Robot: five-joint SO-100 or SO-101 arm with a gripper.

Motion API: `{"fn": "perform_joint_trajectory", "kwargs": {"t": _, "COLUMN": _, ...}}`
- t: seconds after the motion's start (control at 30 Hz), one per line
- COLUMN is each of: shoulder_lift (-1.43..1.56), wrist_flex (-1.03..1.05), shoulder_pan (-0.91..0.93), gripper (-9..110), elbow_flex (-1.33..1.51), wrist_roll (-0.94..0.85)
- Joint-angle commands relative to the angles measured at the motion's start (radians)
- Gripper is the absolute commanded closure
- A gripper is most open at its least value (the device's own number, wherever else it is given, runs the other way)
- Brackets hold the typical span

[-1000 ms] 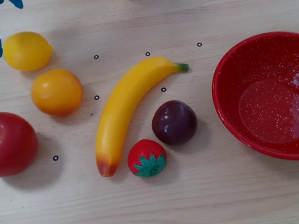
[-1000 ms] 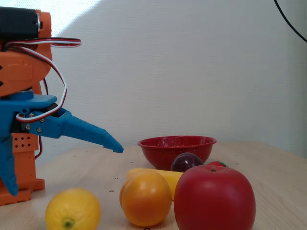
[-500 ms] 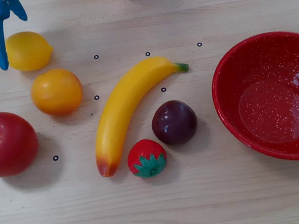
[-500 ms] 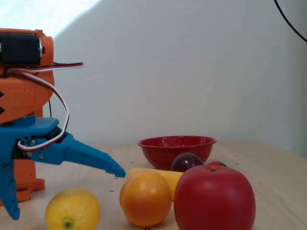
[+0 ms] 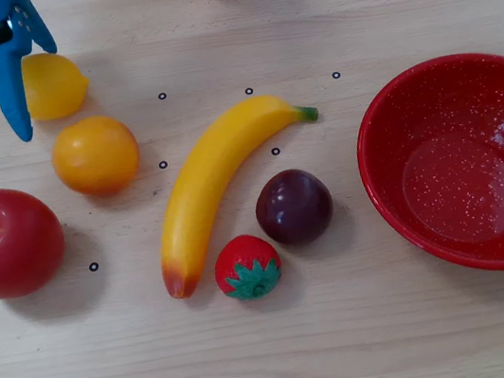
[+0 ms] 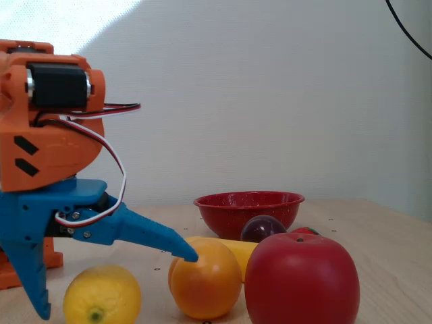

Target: Put the lemon in the red bowl.

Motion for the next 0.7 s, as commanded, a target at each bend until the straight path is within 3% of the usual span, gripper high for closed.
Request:
{"fn": "perform_joint_trajectory", "kwargs": {"t": 0.0, "shoulder_lift": 0.035, "wrist_flex": -0.014, "shoulder_pan": 0.026, "gripper": 33, "elbow_flex": -0.031, "wrist_roll": -0.026}}
{"fn": "perform_joint_trajectory", "kwargs": {"t": 0.67, "shoulder_lift": -0.018, "wrist_flex": -0.063, "shoulder_pan": 0.032, "gripper": 36, "elbow_flex": -0.046, "wrist_roll": -0.04}}
